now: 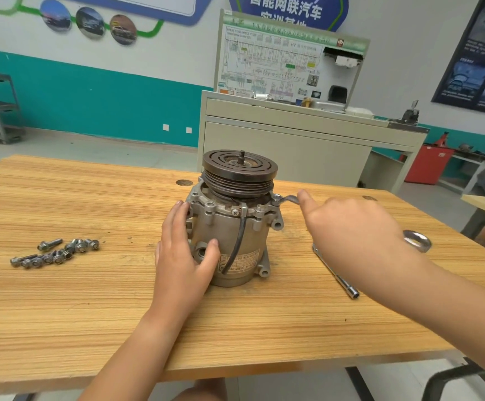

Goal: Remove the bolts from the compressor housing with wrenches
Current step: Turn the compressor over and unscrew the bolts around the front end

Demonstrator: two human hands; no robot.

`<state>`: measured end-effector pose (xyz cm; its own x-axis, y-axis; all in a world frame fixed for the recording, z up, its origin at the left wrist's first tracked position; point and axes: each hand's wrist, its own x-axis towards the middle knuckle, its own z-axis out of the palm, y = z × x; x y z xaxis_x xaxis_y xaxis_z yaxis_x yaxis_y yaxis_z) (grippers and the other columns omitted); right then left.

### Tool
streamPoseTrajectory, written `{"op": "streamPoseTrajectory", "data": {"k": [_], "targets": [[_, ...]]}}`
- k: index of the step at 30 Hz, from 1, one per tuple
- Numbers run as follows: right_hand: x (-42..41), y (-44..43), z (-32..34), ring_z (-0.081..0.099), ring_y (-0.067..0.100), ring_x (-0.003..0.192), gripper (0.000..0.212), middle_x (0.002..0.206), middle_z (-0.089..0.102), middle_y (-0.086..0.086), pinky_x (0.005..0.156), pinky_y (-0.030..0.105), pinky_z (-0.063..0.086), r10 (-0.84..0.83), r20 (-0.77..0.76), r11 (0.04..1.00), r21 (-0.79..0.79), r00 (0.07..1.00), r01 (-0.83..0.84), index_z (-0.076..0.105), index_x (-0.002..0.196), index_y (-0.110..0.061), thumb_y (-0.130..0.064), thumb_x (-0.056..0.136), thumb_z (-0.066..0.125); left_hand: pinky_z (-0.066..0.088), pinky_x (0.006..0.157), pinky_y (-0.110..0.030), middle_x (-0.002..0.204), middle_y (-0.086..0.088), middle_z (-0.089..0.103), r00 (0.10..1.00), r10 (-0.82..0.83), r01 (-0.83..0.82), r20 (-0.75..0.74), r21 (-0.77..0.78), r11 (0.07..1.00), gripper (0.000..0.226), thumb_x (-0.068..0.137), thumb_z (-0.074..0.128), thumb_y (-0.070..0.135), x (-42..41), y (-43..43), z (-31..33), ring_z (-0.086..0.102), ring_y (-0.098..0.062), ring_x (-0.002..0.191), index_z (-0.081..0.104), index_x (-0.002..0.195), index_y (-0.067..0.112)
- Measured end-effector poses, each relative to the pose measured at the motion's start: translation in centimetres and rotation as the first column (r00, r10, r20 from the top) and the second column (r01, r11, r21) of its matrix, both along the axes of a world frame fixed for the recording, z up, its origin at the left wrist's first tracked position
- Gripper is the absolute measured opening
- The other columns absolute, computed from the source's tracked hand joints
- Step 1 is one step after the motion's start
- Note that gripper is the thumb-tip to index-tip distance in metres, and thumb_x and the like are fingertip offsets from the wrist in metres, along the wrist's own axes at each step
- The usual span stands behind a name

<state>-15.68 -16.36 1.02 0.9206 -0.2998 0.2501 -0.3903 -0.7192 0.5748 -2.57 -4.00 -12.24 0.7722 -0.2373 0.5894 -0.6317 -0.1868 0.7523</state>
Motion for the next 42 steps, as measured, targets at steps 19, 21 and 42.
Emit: {"op": "streamPoseTrajectory", "data": {"k": [19, 21, 42], "targets": [[0.1, -0.3, -1.2, 0.025, 0.016, 0.041, 0.065, 0.061, 0.023, 0.006, 0.034, 0.027, 0.017, 0.036, -0.13, 0.985, -0.162, 0.991, -0.057, -0.001, 0.143, 0.006, 0.008, 0.088, 0.035, 0.025, 0.113, -0.048, 0.152, -0.001, 0.025, 1.0, -0.001, 0.001, 0.009, -0.009, 1.0, 0.075, 0.084, 0.066, 0.018, 0.0, -0.1, 0.0, 0.021, -0.005, 0.136, 0.024, 0.147, 0.014], [0.1, -0.4, -1.0, 0.025, 0.016, 0.042, 0.066, 0.061, 0.022, 0.006, 0.034, 0.027, 0.017, 0.042, -0.141, 0.98, -0.186, 0.989, -0.068, -0.002, 0.143, 0.005, 0.008, 0.088, 0.035, 0.024, 0.114, -0.047, 0.152, 0.0, 0.024, 1.0, -0.003, 0.003, 0.014, -0.005, 1.0, 0.075, 0.085, 0.066, 0.019, 0.1, -0.1, 0.0, 0.018, 0.001, 0.133, 0.024, 0.147, 0.015], [8.5, -9.9, -2.6, 0.069, 0.027, 0.069, 0.016, 0.081, 0.071, 0.013, 0.062, 0.036, 0.056, 0.655, 0.339, 0.743, -0.125, 0.675, -0.658, 0.069, 0.083, 0.002, 0.012, 0.07, 0.07, 0.018, 0.108, -0.011, 0.152, 0.001, 0.026, 0.998, -0.012, 0.012, 0.056, -0.006, 1.0, 0.076, 0.084, 0.067, 0.022, 0.5, 0.0, -0.4, 0.022, -0.002, 0.135, 0.024, 0.146, 0.018]]}}
